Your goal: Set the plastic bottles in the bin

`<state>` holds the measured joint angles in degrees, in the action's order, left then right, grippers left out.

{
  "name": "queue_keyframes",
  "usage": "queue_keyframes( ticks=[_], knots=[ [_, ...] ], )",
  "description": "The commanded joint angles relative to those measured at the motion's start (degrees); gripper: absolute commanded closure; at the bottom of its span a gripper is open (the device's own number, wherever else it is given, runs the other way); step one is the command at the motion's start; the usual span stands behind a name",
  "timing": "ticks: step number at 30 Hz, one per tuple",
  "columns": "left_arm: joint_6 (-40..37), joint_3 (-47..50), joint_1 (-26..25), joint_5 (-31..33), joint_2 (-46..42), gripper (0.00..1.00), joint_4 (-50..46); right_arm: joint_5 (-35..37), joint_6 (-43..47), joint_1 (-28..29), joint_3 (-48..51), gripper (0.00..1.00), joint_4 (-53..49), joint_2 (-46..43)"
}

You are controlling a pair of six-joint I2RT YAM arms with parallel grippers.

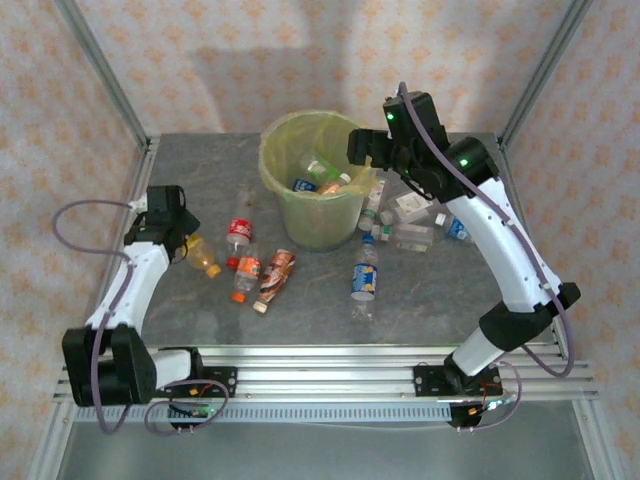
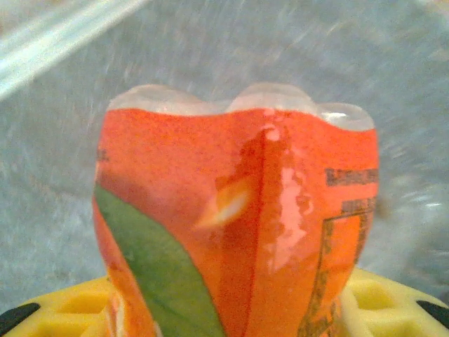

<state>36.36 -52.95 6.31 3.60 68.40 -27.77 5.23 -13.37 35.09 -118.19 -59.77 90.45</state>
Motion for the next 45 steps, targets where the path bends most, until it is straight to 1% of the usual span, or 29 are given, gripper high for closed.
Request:
queue_keyframes(
  ticks=[1, 6, 12, 15, 20, 25, 27, 31, 37, 41, 45],
  knots=[
    [-4.50, -5.77, -2.78, 3.57, -5.40, 0.49, -1.04, 2.08, -1.70, 0.06, 2.17, 0.01, 3.17, -3.06],
    [-10.15, -14.40, -8.62, 5.21, -8.28, 0.49, 1.29, 3.53, -3.02, 0.06, 6.64, 0.01, 6.07, -6.00],
    [-15.71, -23.71, -14.98, 2.56, -5.01, 0.49, 8.94, 2.96, -4.01, 0.06, 13.47, 0.01, 11.88, -10.40],
    [-18.12, -28.18, -18.08, -0.39, -1.52, 0.50, 13.84, 3.00, -4.43, 0.06, 14.85, 0.01, 12.73, -11.17],
    [-23.67, -39.71, -23.85, -1.78, 8.26, 0.50, 14.21, 3.30, -5.15, 0.09, 15.65, 0.01, 12.59, -11.08],
    [-31.32, -49.61, -28.41, -3.48, 18.02, 0.50, 15.86, 2.58, -5.91, 0.06, 16.59, 0.01, 13.44, -10.84],
    [-33.60, -53.27, -29.44, -4.06, 21.44, 0.50, 15.93, 2.19, -6.12, 0.06, 16.98, 0.01, 13.78, -10.81],
    [-35.65, -60.48, -30.75, -6.49, 27.97, 0.49, 14.08, 2.06, -6.56, 0.06, 17.72, 0.01, 14.40, -10.82],
    [-38.04, -66.05, -32.30, -5.80, 35.78, 0.49, 12.39, 1.62, -7.27, 0.09, 18.08, 0.01, 14.59, -10.35],
    [-37.94, -67.29, -32.65, -3.85, 39.08, 0.49, 10.51, 1.46, -7.38, 0.06, 18.35, 0.01, 14.47, -10.38],
    [-37.18, -65.12, -32.68, -0.72, 40.07, 0.49, 10.51, 1.66, -7.40, 0.06, 18.59, 0.01, 14.39, -10.47]
  ],
)
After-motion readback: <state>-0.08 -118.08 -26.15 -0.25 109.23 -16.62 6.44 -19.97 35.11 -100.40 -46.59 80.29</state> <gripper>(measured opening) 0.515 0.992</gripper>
